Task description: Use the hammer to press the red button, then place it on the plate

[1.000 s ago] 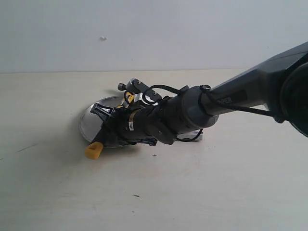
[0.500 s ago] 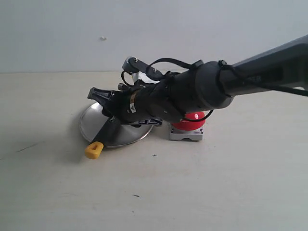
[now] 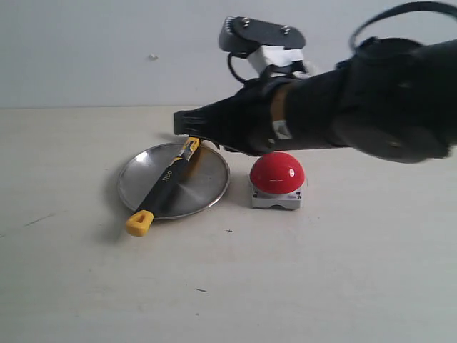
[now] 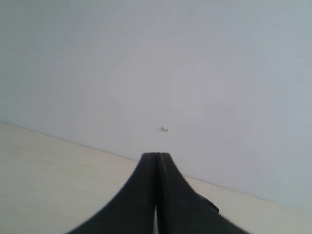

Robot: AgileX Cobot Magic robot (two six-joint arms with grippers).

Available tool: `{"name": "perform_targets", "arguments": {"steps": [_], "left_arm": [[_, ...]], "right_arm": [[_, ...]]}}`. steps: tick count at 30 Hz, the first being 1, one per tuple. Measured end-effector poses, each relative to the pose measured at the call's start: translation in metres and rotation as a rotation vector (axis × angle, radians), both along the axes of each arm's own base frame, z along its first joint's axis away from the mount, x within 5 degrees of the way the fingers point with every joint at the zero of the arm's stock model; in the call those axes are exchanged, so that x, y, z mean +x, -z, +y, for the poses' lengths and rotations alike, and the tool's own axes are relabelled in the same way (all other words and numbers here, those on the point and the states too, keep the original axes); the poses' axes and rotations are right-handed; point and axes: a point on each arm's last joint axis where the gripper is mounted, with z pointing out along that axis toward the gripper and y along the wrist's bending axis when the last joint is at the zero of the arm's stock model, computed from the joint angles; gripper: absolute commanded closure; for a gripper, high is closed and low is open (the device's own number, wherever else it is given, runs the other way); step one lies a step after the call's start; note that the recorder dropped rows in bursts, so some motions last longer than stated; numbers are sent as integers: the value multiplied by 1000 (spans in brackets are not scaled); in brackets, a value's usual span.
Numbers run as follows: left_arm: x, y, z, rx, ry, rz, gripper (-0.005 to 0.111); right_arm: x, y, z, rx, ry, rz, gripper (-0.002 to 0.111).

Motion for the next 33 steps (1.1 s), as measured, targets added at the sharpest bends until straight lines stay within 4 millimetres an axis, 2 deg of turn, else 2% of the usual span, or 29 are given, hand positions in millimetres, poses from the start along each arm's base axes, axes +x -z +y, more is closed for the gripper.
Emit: {"name": "perform_targets", "arguments": {"steps": [7,14,17,23,33], "left_arm": [[0,0,0,0,0,0,107],[0,0,0,0,0,0,107],[0,0,0,0,0,0,107],[0,0,0,0,0,0,107],[0,0,0,0,0,0,107]], "right_arm": [[-77,-28,-53,-3,-38,-143,108],[-144,-25,-97,58,-44,-262,108],[-172,-17,-114,118,-61,-341,108],[-191,1,-126,159,-47,-354,108],[-194,-1,-129,184,-42,-369,108]]}}
